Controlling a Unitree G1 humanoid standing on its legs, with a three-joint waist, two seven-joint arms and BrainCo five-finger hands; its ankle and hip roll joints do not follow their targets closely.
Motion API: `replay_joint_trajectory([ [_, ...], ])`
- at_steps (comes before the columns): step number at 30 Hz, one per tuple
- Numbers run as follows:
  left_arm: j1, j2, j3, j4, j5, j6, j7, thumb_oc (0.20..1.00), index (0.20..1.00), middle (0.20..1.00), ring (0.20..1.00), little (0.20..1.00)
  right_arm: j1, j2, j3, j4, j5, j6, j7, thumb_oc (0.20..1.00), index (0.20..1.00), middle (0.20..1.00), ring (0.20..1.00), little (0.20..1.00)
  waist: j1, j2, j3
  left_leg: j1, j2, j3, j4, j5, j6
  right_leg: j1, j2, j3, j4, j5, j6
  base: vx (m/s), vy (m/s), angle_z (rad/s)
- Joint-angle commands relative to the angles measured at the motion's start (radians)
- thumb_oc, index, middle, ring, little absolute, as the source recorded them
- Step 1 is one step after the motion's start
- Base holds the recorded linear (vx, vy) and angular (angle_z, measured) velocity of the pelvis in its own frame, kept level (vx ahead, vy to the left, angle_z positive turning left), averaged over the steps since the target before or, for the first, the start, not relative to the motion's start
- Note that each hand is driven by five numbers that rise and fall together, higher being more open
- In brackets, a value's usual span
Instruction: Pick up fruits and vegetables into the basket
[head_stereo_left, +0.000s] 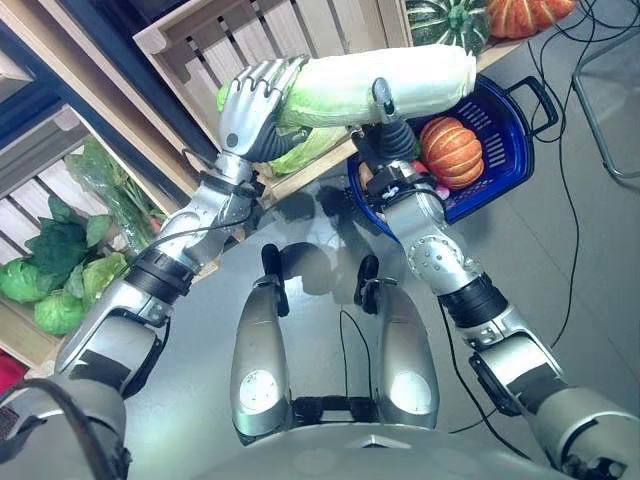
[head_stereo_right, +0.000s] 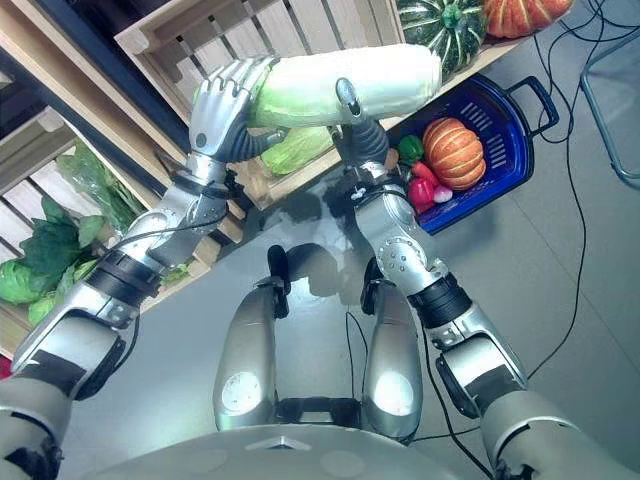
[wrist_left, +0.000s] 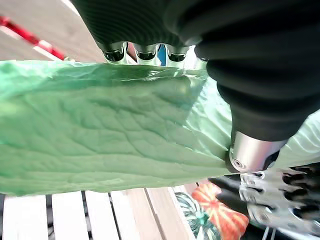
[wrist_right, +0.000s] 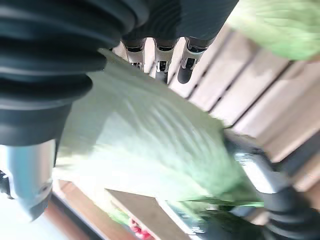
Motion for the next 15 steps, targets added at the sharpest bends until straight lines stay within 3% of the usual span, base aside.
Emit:
replay_joint_trajectory([
  [1,-0.054,-0.021,-0.134,-0.178,0.141,-0.09,-0.03,0.2,0.2,0.2,0.2,0.2,-0.06,0.05,0.029,-0.056,0.042,-0.001,0.124,1.0,1.0,1.0,1.0,1.0,0.017,-0.034,-0.072,0.045,-0.044,0.057,0.039,-0.122,0.028,0.047,-0.03,-0.018,-0.126,0.081,0.063,0.0,0.0,0.0],
  [5,-0.063,-0.031,-0.194,-0.174,0.188,-0.08,-0.103,0.2,0.2,0.2,0.2,0.2,-0.078,0.041,0.04,-0.034,-0.012,-0.036,0.121,1.0,1.0,1.0,1.0,1.0,0.019,-0.033,-0.076,0.047,-0.044,0.054,0.033,-0.123,0.027,0.05,-0.035,-0.025,-0.134,0.085,0.069,-0.02,0.001,0.05],
  [11,-0.06,-0.053,-0.293,-0.118,0.251,-0.045,-0.305,0.2,0.2,0.2,0.2,0.2,-0.123,0.027,0.015,0.009,-0.103,-0.11,0.1,1.0,1.0,1.0,1.0,1.0,0.01,-0.028,-0.081,0.057,-0.043,0.057,0.025,-0.124,0.027,0.056,-0.039,-0.025,-0.145,0.093,0.078,-0.02,0.022,0.01],
  [15,-0.04,-0.07,-0.332,-0.086,0.236,0.014,-0.329,0.2,0.2,0.2,0.2,0.2,-0.15,0.014,-0.009,0.002,-0.192,-0.221,0.017,1.0,1.0,1.0,1.0,1.0,0.001,-0.019,-0.08,0.055,-0.044,0.061,0.017,-0.117,0.028,0.053,-0.044,-0.021,-0.16,0.105,0.081,-0.04,0.051,-0.01],
])
